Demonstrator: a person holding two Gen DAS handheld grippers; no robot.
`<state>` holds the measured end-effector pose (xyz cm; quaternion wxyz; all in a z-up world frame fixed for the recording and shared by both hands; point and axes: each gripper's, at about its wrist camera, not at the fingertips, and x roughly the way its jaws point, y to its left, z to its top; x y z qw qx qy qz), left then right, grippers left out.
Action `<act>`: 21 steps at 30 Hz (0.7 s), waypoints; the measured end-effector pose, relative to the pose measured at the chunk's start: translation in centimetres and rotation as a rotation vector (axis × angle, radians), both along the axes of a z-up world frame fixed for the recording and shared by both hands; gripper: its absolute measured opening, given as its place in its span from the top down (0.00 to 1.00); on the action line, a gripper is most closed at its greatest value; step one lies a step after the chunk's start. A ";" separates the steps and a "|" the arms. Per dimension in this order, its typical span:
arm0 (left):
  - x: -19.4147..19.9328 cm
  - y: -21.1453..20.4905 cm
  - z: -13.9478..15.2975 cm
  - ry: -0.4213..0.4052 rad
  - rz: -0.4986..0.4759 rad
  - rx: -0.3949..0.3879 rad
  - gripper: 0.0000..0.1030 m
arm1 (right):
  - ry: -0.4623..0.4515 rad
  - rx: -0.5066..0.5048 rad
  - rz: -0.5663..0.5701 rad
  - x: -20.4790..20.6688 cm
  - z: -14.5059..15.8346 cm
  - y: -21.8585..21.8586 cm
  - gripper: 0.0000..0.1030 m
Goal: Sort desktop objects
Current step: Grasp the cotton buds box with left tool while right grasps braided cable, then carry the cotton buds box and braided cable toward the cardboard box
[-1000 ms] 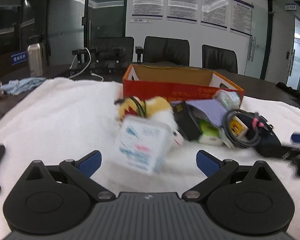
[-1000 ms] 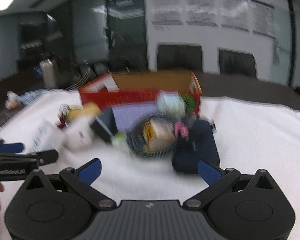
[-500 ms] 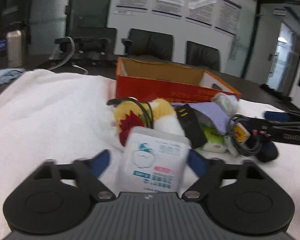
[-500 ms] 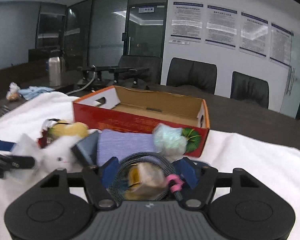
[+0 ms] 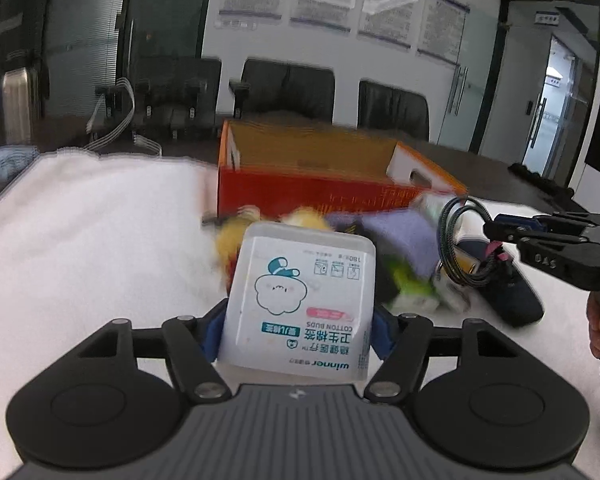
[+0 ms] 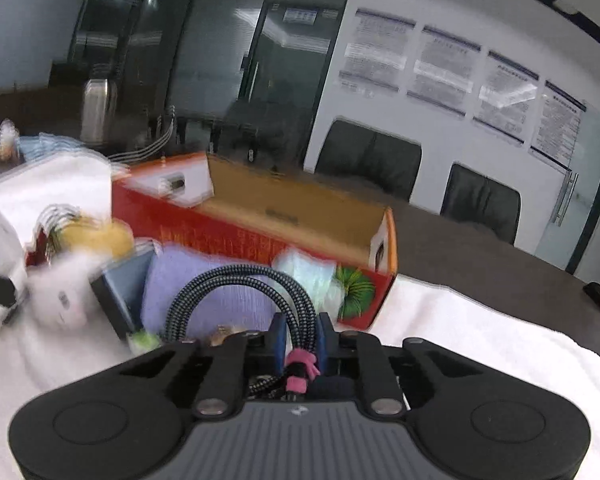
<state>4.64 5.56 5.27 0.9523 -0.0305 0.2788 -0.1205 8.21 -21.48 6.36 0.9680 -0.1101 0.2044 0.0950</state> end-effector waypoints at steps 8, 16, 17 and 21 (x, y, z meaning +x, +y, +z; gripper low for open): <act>5.8 -1.7 6.5 -0.067 0.006 0.036 0.34 | -0.090 0.053 0.007 3.2 6.2 -2.0 1.00; 18.1 -4.3 8.1 0.021 0.035 0.093 0.34 | 0.125 0.056 0.108 10.7 6.9 -3.1 0.66; 19.6 -4.3 7.9 0.041 0.051 0.087 0.34 | 0.156 0.066 0.113 11.3 6.1 -3.4 0.50; 22.7 -4.2 6.7 0.082 0.058 0.091 0.34 | 0.285 0.143 0.065 12.6 2.8 -5.1 0.68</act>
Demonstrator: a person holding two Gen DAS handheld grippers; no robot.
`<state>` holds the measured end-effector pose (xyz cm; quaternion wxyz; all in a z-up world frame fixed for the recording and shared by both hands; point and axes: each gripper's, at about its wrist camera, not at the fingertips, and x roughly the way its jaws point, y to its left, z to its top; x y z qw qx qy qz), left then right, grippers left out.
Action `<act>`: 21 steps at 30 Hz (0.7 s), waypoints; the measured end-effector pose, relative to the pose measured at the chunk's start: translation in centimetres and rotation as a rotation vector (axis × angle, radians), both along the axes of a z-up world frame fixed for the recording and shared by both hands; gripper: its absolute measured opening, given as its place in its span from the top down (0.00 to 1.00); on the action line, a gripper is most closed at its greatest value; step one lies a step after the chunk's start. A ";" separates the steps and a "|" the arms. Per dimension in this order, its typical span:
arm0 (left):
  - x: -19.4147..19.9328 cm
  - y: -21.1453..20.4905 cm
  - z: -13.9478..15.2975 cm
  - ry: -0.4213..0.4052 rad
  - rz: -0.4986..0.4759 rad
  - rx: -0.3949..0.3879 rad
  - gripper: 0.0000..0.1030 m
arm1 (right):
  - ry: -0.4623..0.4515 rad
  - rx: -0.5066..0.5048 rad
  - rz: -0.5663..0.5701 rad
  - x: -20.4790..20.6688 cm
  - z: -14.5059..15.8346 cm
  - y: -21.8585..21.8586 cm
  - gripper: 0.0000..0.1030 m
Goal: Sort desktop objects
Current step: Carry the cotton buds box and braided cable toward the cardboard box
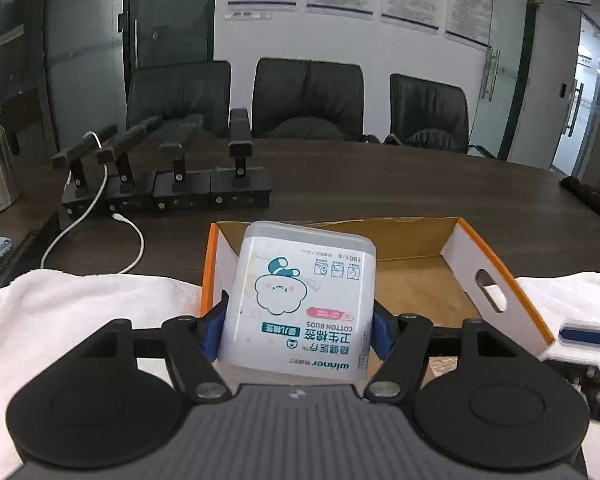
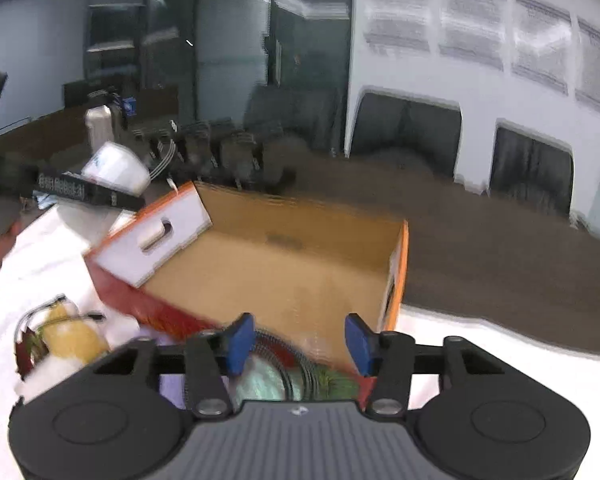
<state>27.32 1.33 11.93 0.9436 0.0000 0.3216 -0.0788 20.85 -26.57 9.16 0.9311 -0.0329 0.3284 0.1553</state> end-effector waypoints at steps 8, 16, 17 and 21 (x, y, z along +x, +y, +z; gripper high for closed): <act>0.4 -0.4 -1.6 0.022 -0.024 -0.015 0.34 | 0.080 0.292 -0.035 0.6 -2.0 -2.7 0.66; -0.9 -0.5 -1.9 0.029 -0.047 -0.023 0.33 | 0.052 0.176 0.054 -0.3 -2.3 -0.1 0.67; -1.0 -0.5 -1.8 0.028 -0.047 -0.018 0.33 | 0.043 0.152 0.042 -0.3 -2.4 0.3 0.66; -1.0 -0.4 -1.9 0.029 -0.028 -0.025 0.33 | 0.046 0.078 -0.022 0.6 -3.2 2.1 0.69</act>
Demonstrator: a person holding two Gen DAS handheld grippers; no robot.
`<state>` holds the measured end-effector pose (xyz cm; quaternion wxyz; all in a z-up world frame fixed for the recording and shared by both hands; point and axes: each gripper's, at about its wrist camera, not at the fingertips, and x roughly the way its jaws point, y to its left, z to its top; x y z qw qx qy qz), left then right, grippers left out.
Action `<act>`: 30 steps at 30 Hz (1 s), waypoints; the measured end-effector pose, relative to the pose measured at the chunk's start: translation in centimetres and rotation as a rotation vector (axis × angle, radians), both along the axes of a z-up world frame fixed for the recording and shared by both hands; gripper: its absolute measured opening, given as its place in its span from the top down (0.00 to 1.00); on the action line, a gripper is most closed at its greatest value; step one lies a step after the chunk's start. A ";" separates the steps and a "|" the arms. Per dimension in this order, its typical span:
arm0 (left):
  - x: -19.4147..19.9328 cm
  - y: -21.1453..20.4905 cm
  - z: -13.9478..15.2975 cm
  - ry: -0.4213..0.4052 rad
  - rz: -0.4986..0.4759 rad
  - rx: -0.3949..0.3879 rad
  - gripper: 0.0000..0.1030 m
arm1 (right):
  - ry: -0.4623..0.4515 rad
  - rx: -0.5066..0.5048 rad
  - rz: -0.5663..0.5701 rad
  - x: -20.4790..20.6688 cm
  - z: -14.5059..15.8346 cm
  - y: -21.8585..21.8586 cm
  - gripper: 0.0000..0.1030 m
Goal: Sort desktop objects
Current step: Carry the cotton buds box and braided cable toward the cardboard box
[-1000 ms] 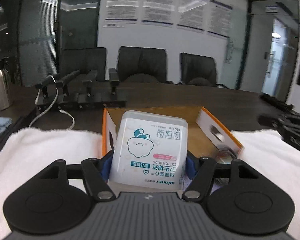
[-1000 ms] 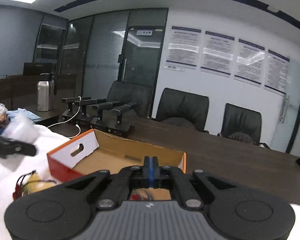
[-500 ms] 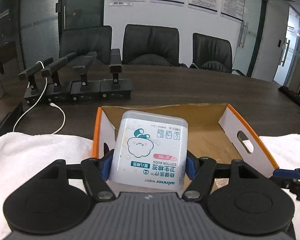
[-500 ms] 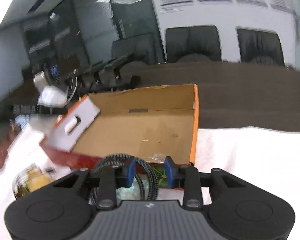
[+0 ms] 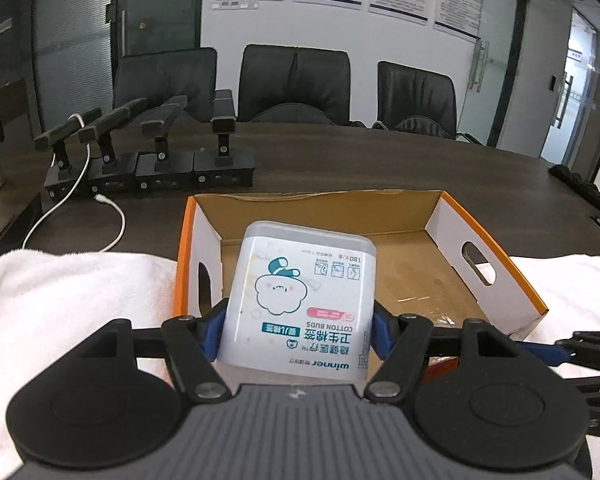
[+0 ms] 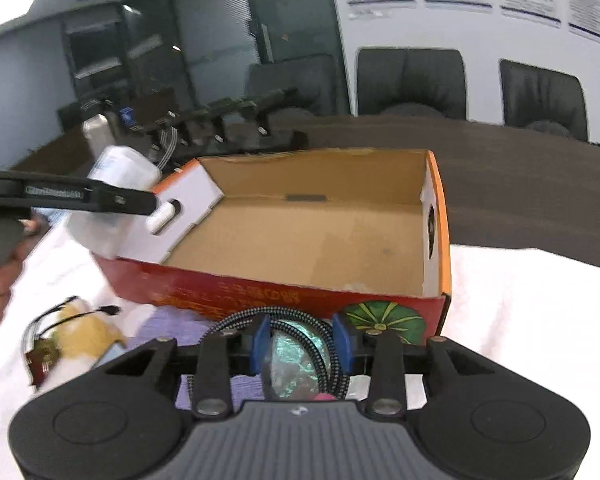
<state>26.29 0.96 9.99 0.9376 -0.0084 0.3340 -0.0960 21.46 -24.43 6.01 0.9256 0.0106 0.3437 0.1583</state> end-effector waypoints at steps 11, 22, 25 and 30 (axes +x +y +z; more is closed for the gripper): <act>-1.6 0.7 0.8 -0.032 -0.016 0.001 0.33 | 0.097 0.174 -0.061 -1.5 1.2 -5.3 0.54; -2.0 0.0 0.4 -0.020 -0.040 -0.014 0.33 | 0.163 0.093 0.073 -1.1 -1.4 -3.3 0.82; -2.1 0.2 0.7 -0.027 -0.033 -0.016 0.33 | 0.107 0.052 0.058 -2.3 -0.3 -2.5 0.89; -2.2 1.1 1.2 -0.042 -0.013 -0.024 0.33 | -0.008 0.052 0.002 -4.4 2.4 -3.2 0.90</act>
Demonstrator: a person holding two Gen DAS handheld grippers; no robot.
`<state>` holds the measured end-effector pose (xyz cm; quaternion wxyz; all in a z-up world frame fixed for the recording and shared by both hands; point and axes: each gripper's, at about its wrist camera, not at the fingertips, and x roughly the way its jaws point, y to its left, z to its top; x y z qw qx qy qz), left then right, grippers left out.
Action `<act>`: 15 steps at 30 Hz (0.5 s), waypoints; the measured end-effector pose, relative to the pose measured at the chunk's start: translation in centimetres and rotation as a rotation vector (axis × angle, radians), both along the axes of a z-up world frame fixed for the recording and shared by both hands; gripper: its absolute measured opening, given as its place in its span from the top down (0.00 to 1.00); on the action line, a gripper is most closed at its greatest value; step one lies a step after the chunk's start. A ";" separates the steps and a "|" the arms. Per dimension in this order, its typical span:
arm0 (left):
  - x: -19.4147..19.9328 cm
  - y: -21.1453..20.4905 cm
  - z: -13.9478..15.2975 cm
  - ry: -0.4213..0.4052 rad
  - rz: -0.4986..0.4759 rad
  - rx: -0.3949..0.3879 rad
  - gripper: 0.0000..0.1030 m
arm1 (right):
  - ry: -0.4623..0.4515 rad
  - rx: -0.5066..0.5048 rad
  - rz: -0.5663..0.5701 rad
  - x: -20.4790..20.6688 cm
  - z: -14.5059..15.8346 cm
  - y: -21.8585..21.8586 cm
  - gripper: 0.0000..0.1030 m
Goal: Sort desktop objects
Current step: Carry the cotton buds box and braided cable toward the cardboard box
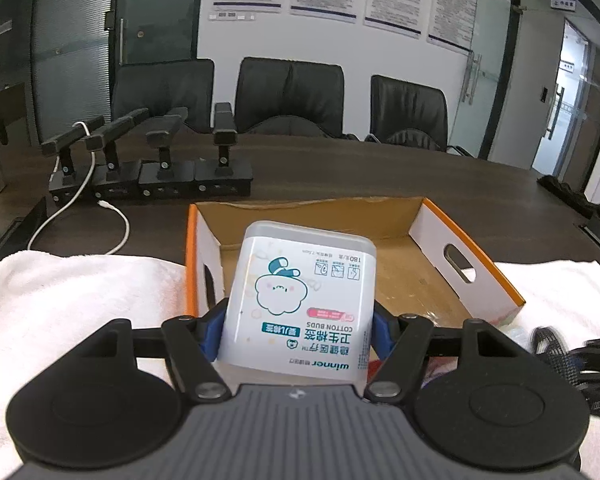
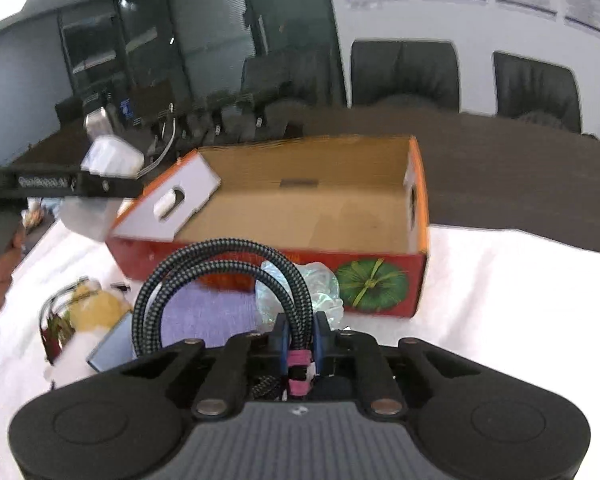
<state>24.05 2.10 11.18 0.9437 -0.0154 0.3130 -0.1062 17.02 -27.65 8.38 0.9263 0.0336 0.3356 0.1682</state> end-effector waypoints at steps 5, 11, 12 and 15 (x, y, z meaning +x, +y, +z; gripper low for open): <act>0.5 0.8 0.5 -0.004 0.023 -0.021 0.33 | -0.043 0.063 0.033 -0.4 3.1 -0.7 0.90; 1.5 0.6 1.0 -0.013 0.028 -0.030 0.33 | -0.099 -0.033 0.056 0.6 5.5 1.4 0.90; 1.5 0.7 0.9 -0.014 0.029 -0.038 0.33 | -0.075 -0.064 0.075 0.7 5.1 1.9 0.90; 0.9 0.8 0.4 -0.010 0.008 -0.040 0.33 | 0.045 -0.134 0.118 0.4 2.2 2.7 0.90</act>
